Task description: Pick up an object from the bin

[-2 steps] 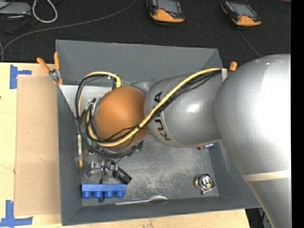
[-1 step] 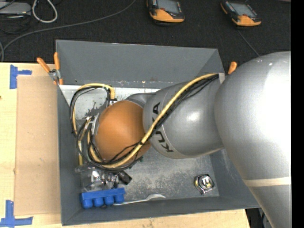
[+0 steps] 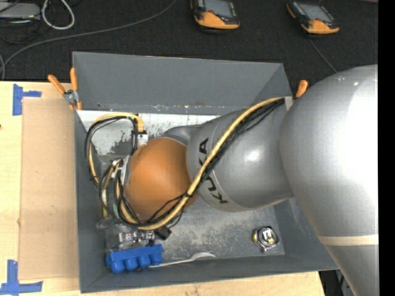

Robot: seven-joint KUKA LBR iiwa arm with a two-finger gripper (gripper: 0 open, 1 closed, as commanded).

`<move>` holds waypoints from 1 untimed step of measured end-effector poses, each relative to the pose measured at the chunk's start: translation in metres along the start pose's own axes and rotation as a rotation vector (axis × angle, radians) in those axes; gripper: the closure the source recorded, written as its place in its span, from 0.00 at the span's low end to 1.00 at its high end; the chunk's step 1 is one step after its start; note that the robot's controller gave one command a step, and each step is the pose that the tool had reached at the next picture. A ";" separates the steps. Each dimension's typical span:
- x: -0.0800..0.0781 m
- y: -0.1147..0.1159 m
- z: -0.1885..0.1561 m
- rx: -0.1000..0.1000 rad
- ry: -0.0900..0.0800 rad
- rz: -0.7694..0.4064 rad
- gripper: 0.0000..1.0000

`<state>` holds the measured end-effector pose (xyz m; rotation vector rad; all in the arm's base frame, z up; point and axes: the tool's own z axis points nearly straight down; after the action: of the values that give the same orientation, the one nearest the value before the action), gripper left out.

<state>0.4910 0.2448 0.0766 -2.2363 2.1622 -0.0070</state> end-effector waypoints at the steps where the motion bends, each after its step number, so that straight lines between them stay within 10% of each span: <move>1: 0.000 0.000 0.000 0.000 0.000 0.002 1.00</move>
Offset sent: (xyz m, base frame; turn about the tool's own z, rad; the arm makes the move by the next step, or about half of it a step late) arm 0.0000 0.0000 0.0000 0.0000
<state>0.4910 0.2447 0.0765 -2.2342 2.1642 -0.0068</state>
